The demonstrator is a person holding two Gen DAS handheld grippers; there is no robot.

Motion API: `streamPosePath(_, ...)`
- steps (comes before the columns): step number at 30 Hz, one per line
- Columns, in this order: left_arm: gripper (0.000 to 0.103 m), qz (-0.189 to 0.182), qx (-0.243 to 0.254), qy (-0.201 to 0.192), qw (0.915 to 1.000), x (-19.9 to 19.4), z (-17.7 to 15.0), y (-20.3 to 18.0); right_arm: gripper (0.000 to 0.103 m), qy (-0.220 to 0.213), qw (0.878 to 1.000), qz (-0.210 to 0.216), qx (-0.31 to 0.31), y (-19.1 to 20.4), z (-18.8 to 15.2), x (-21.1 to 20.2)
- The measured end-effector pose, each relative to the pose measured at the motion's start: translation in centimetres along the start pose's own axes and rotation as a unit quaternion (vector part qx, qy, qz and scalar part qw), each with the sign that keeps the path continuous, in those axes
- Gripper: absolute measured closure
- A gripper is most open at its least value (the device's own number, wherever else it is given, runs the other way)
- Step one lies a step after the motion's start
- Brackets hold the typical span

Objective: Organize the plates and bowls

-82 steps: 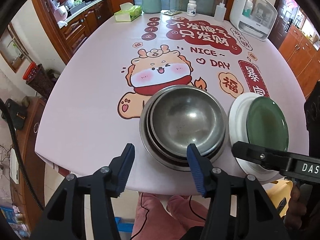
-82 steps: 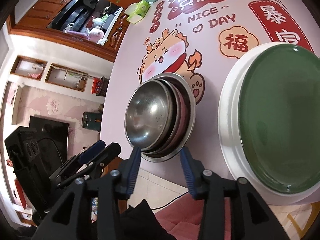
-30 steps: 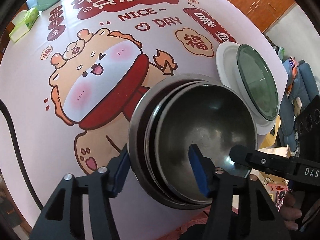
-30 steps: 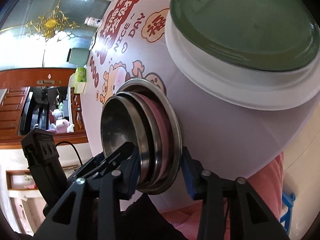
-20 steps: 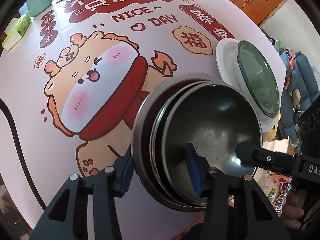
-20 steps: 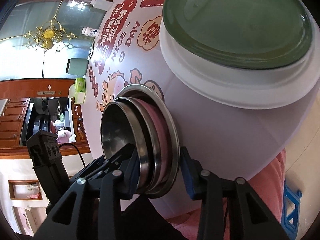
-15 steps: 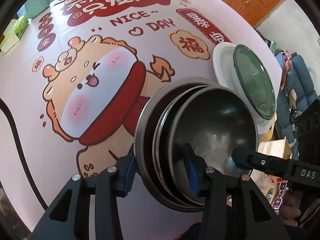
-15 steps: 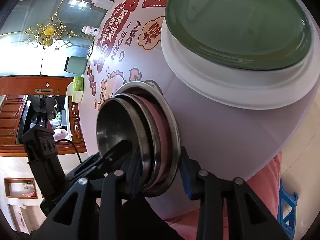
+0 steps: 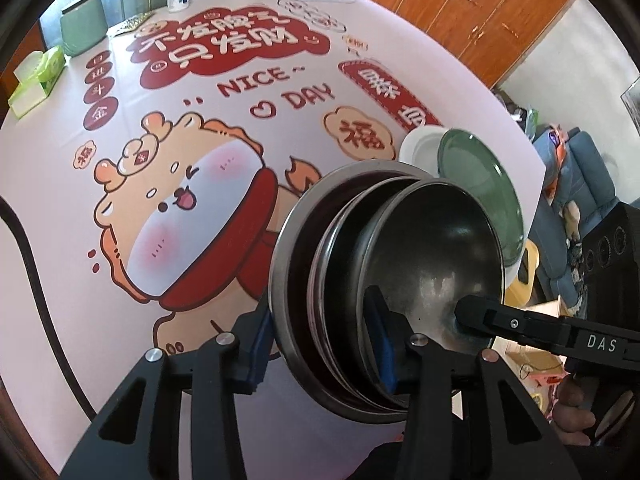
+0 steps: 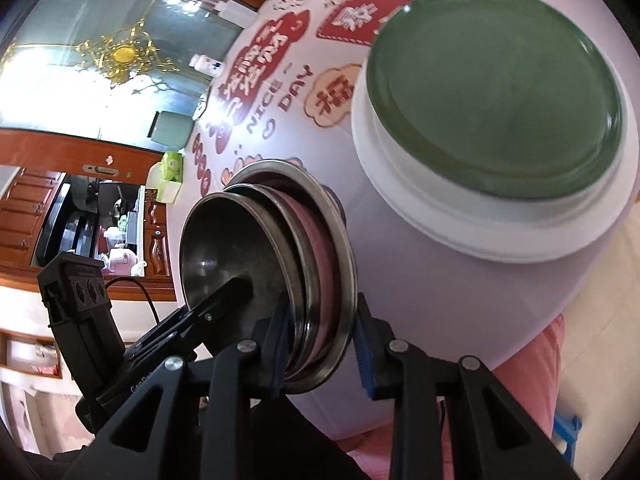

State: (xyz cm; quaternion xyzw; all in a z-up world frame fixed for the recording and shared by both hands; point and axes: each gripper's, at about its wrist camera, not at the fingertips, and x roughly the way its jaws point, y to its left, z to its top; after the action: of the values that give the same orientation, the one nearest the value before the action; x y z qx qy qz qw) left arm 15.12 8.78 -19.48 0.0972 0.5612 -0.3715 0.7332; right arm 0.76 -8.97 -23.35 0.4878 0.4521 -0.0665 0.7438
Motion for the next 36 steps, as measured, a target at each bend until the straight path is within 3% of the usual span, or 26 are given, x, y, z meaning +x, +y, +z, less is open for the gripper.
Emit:
streamPosePath(14,0.062,0.002,-0.004,-0.052,0.9987,-1.1,1.7,-6.0,0.075,-0.027,0.998,0.007,-0.056,-1.3,3.1,-5.4)
streamPosePath(26,0.062,0.004,-0.009,-0.054,0.9985,1.1,3.5,-11.9,0.075,-0.022,0.998,0.002,-0.065,-5.0,7.3,-8.9)
streamPosePath(36,0.062,0.015,-0.033,-0.041,0.9985,3.8,4.9,-15.7,0.075,0.01,0.997,-0.002,-0.073,-8.5,11.0,-10.3)
